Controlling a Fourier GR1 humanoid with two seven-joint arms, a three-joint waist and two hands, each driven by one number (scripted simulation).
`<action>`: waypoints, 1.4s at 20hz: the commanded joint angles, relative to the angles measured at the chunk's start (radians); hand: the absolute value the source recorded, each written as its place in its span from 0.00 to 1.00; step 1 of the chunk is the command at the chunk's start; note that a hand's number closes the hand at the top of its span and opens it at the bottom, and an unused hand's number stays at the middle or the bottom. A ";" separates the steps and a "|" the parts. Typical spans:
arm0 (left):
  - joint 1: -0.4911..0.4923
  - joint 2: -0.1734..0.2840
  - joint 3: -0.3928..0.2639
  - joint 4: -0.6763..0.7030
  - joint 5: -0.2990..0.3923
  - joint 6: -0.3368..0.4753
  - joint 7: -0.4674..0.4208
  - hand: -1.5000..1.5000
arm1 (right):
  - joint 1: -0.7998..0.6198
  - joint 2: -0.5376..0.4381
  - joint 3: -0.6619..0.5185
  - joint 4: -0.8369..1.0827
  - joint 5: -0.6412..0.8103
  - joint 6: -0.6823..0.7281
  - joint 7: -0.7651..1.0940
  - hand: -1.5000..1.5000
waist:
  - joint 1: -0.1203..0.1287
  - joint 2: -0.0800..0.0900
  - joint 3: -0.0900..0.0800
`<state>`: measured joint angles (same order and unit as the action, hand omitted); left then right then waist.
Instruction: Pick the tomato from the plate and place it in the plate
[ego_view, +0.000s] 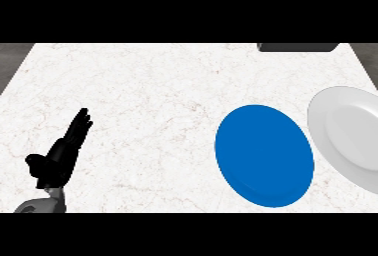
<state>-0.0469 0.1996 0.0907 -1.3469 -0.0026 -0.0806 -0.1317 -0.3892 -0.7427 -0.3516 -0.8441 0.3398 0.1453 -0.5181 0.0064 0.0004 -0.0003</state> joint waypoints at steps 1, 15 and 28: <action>-0.006 -0.010 -0.012 -0.068 -0.003 0.010 0.064 0.50 | -0.052 0.046 0.035 0.067 0.048 -0.047 0.086 0.00 | 0.005 0.001 0.001; 0.017 -0.006 0.004 -0.013 -0.018 -0.001 -0.002 0.50 | -0.091 -0.030 -0.258 0.286 -0.288 0.186 0.049 0.00 | 0.002 0.003 0.002; -0.010 0.002 0.005 -0.012 -0.006 -0.029 -0.006 0.50 | 0.071 -0.245 -0.339 0.542 -0.327 0.487 -0.246 0.00 | 0.018 0.015 0.012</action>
<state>-0.0608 0.1913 0.0932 -1.3519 -0.0143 -0.0944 -0.1320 -0.3680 -0.9535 -0.6883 -0.3407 0.0041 0.5267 -0.6329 0.0199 0.0126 0.0080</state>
